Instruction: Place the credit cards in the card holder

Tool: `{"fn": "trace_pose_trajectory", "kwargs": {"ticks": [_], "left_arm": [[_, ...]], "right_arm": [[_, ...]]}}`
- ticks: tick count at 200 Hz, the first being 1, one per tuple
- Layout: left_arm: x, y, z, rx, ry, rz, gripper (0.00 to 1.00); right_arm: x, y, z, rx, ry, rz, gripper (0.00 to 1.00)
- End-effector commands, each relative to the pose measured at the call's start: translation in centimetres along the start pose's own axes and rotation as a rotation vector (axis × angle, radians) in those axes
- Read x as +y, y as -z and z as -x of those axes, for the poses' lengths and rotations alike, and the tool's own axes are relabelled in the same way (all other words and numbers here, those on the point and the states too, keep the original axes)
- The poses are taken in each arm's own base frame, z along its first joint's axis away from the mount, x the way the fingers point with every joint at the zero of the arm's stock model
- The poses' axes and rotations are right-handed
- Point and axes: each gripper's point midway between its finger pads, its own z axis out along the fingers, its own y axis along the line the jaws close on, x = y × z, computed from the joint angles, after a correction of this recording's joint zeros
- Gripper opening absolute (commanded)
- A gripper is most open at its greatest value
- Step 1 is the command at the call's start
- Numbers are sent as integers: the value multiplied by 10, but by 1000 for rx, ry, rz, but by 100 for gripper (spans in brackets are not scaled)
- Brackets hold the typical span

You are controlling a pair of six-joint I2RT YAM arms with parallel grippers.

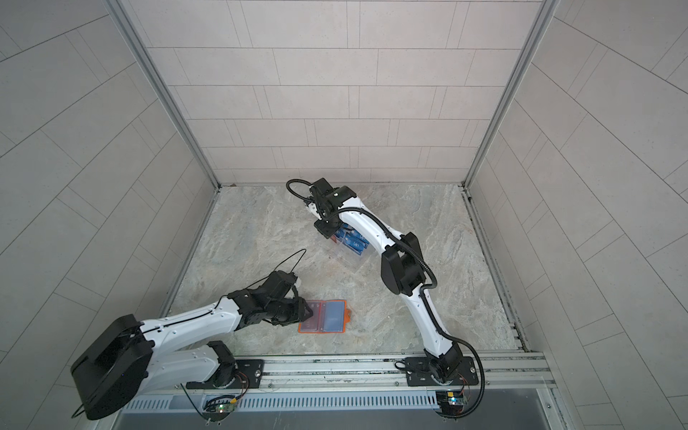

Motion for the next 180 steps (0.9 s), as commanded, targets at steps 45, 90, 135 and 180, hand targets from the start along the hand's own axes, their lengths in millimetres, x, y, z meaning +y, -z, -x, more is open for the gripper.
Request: {"fn": "trace_pose_trajectory", "kwargs": {"ticks": [45,90,135,180], "left_arm": [[16,-3,1,-26,41,64,42],[20,-3,-1,-30,50,69,42],[24,-3,-1,-51,88,71,42],[27,1,-1,-70,101,71,42]], "right_arm": [[26,75,22,-180,-148,265,0],[57,102,6,-264,-278,442,0],[82,107,-40,-256,-422,557,0],[110,84,-97,-192,-584,627,0]]}}
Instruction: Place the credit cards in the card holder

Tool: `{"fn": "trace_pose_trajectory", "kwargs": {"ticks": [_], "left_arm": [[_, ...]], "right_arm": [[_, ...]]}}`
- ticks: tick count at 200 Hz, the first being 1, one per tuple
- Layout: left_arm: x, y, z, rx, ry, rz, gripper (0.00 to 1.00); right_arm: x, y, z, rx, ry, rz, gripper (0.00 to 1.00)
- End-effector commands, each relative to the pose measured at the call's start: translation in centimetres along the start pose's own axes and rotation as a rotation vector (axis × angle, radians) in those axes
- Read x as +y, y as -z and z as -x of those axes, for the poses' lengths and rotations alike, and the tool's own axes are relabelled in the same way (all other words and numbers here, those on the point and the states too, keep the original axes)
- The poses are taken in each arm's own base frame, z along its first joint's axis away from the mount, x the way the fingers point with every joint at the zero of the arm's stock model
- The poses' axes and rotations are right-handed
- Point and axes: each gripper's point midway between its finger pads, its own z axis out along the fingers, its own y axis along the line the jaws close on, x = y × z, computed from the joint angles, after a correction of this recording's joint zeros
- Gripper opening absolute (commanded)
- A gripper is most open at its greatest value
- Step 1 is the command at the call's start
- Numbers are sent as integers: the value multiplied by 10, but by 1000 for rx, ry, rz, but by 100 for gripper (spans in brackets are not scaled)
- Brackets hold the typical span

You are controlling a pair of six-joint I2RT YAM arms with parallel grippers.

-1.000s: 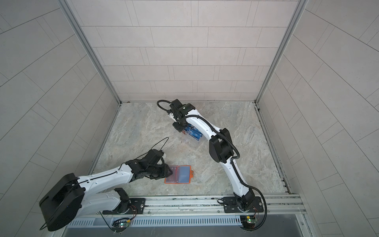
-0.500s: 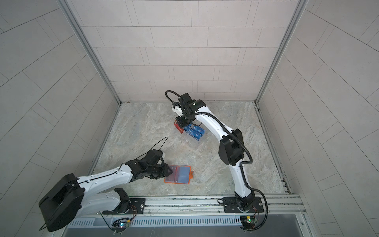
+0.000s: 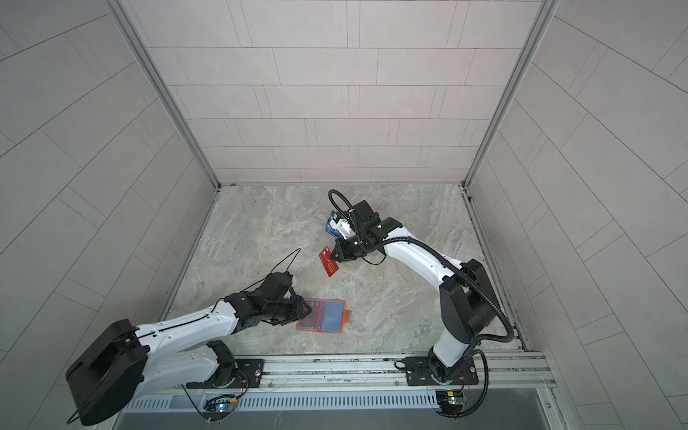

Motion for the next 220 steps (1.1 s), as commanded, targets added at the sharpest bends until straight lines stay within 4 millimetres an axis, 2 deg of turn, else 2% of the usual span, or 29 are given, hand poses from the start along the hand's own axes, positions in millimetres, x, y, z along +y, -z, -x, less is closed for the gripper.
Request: {"fn": "trace_pose_trajectory", "kwargs": {"ticks": [1,37,69,103,134,171,220], "left_arm": [[22,-1,-8,5,24,73,42],[24,-1,-9,9,27,78,42],[24,-1,-8,3,23,78,42],[26,-3,-10,5,23,76,42],[26,-4,-11,12,23,72,42],[26,-3,-11,9,24,71,42],[28,-2,-13,13,23,76,42]], "right_arm": [[16,-3,-12,-36,-70,81,0],[20,-25,-68,35,-101,75,0],[16,-45,-97,68,-192,110,0],[16,-59,-114,98,-246,123,0],[11,-72,-119,86,-330,153,0],[-2,-76,-134,121,-377,108,0],[-5,-74,-143,130,-414,102,0]]}}
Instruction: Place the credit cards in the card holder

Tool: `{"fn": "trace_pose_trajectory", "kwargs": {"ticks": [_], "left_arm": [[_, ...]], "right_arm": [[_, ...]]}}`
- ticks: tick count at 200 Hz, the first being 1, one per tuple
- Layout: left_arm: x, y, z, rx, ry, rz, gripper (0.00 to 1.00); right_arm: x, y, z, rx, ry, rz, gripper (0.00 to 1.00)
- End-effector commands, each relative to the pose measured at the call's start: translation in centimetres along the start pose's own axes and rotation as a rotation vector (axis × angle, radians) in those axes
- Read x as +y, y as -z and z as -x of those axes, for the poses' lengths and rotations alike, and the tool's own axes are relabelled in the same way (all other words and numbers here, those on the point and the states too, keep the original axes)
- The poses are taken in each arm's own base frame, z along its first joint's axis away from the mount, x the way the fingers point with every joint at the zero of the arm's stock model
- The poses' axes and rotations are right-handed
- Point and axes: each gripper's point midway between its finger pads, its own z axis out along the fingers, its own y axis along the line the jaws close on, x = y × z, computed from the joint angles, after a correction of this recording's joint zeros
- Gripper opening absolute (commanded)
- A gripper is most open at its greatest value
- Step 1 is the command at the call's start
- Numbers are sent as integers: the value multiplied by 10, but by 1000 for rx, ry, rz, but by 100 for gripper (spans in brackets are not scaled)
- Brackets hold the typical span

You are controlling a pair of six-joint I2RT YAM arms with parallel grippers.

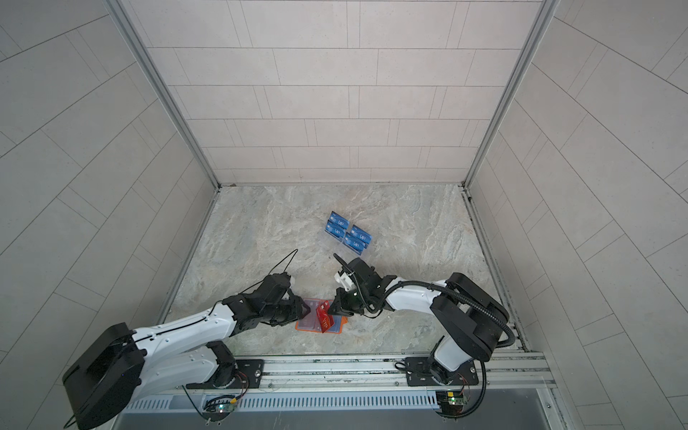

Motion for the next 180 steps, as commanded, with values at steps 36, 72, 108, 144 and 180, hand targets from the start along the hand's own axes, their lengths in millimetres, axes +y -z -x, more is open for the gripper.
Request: {"fn": "trace_pose_trajectory", "kwargs": {"ticks": [36,72,108,144,180], "left_arm": [[24,-4,-14,40,15,80,42],[24,-4,-14,43,9,80,42],[24,-4,-14,43,9,81,42],[24,-4,-15,46,8,79,42],[24,-5,-15,49,7,78,42]], "right_arm": [[-3,5,-3,-29,-47,-7,0],[-1,8,-2,-40,-52,-12,0],[-6,4,-3,-29,-60,-21,0],[-8,1,-2,-25,-64,-24,0],[-10,-4,-1,-8,-73,-36,0]]}}
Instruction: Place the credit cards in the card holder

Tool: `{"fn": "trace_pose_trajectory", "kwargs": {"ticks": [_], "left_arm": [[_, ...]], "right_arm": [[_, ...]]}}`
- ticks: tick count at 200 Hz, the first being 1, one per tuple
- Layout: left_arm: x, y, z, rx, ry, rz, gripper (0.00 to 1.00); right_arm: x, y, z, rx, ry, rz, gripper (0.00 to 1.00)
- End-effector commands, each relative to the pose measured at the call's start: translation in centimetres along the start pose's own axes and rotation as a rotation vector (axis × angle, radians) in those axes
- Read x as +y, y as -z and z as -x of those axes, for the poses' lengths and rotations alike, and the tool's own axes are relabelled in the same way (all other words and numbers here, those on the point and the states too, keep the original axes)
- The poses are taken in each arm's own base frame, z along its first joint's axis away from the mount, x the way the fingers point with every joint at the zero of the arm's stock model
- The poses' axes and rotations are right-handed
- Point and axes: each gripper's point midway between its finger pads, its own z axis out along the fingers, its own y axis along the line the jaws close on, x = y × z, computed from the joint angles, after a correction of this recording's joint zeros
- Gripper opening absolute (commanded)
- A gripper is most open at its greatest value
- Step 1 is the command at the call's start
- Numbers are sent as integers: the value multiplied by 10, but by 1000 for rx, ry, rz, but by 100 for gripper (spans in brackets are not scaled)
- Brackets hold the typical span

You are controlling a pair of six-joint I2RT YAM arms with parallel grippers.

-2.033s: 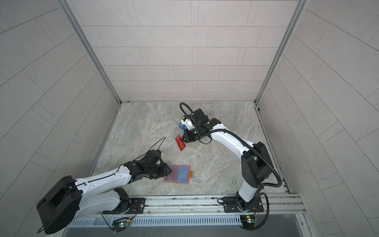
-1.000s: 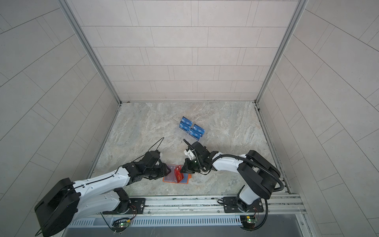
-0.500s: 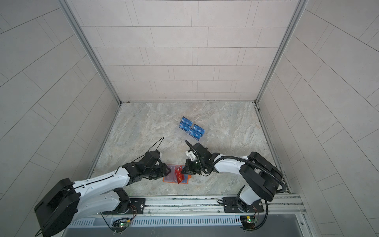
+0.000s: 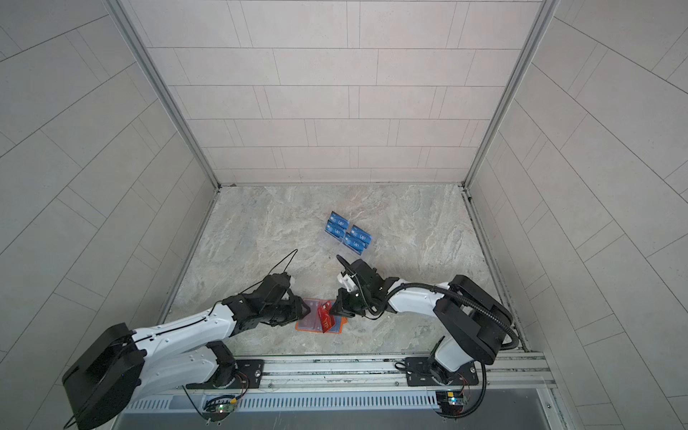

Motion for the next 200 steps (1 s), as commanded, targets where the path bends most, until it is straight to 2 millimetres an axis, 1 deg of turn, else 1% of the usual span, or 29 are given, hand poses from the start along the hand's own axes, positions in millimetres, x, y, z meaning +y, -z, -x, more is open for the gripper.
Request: {"fn": "trace_pose_trajectory", "kwargs": {"ticks": [1,59,97,115,160,200], "left_arm": [[24,-5,-15,47,8,81,42],[24,-4,-15,44,13,78,42],[24,-5,-17,47,24,68,42],[25,-5,-18,45,31,63,42],[28,-5,-23,54,36,66,41],[30,-2,-24,51,27,79,40]], "right_arm": [[-6,-6,0,10,-31,-31,0],[-9,-8,4,9,-31,-63,0],[-5,-9,12,-29,-22,-51,0],[-6,-12,16,-47,-26,-48,0],[-7,-24,17,-62,-25,-44,0],[-10,-24,20,-100,-31,-44,0]]}}
